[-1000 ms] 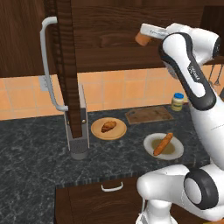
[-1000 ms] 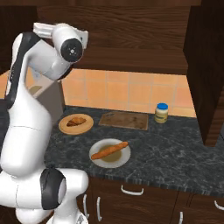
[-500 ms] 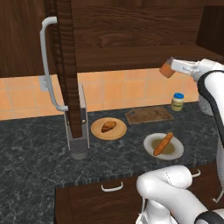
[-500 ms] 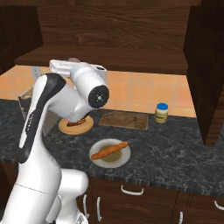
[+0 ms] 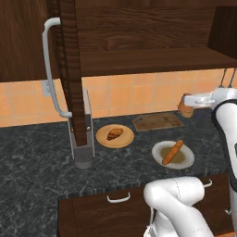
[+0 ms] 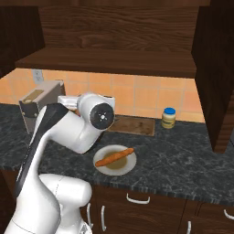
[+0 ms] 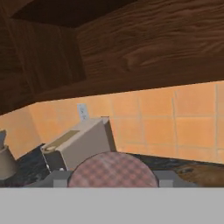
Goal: From the different types of pastries on the counter, select a croissant and place it on the cutting board. Then retrieve a jar of jam from the cabinet and place it alongside the croissant on the cutting board.
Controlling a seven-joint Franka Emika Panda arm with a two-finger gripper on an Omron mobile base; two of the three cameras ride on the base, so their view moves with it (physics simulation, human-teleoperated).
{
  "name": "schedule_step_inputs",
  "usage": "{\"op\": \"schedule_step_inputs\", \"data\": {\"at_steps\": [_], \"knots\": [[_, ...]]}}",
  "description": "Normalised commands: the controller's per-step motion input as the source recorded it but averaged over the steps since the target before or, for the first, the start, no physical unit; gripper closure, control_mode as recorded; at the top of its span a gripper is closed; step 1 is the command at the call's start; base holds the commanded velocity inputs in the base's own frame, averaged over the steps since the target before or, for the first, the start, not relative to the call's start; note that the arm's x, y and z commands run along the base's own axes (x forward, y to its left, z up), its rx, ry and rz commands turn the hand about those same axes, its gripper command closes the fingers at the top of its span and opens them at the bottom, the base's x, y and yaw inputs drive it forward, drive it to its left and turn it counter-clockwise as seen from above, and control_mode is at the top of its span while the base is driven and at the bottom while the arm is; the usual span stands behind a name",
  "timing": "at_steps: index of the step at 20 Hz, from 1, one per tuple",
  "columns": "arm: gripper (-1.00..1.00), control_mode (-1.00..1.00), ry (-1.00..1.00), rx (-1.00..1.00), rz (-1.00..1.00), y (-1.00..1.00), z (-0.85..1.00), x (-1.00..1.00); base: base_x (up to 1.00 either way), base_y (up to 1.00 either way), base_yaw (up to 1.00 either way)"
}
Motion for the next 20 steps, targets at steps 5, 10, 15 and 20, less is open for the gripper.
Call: {"op": "schedule_step_inputs", "data": {"at_steps": [5, 10, 15, 20], "knots": [[1.0, -1.0, -0.16, -0.43, 0.0, 0.0, -1.0, 0.0, 0.0, 0.0, 0.0], [1.0, -1.0, -0.21, -0.42, 0.0, -0.01, -0.98, 0.17, 0.0, 0.0, 0.0], [1.0, -1.0, -0.03, -0.03, 0.0, -0.06, -0.11, 0.35, 0.0, 0.0, 0.0], [1.0, -1.0, -0.05, 0.0, 0.0, -0.11, -0.19, 0.98, 0.0, 0.0, 0.0]]}}
